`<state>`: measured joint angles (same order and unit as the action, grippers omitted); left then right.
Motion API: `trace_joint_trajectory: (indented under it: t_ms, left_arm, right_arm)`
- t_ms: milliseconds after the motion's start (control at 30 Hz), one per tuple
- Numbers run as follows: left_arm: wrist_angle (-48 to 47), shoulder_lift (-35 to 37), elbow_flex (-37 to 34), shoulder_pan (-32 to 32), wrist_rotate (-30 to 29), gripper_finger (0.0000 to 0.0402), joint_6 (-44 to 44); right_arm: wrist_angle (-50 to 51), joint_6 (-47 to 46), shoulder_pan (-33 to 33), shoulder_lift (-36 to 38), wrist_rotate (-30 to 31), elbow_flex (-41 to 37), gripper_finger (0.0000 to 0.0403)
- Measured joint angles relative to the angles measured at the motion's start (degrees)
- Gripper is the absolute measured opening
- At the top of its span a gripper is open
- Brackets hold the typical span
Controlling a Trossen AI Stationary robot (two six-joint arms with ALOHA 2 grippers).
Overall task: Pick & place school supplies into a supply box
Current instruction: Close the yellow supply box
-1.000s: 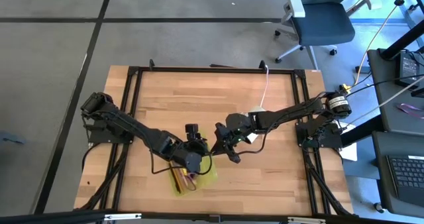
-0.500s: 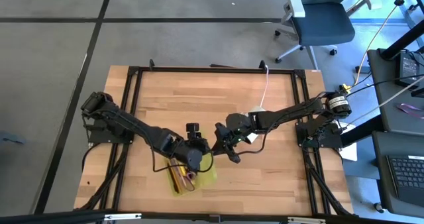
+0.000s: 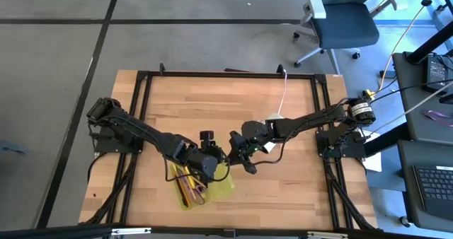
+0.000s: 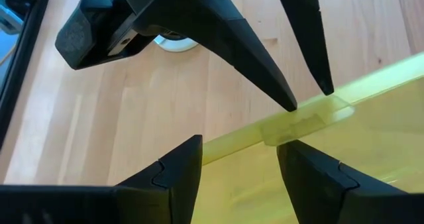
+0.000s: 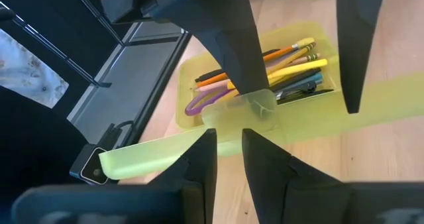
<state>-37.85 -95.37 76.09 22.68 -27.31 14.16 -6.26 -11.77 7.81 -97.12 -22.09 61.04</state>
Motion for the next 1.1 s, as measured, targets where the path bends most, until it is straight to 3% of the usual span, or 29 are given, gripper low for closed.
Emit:
trace_joint_trajectory:
  t_ms: [633, 1100]
  left_arm:
    - [0.1, 0.0, 0.0, 0.1, -2.0, 0.0189, -4.3]
    - [0.1, 0.0, 0.0, 0.1, -1.2, 0.0187, -2.7]
  right_arm:
    - [-1.2, 0.0, 0.0, 0.0, 0.1, 0.0, 0.0077]
    - [-1.4, -0.1, 0.0, 0.0, 0.1, 0.0, 0.0077]
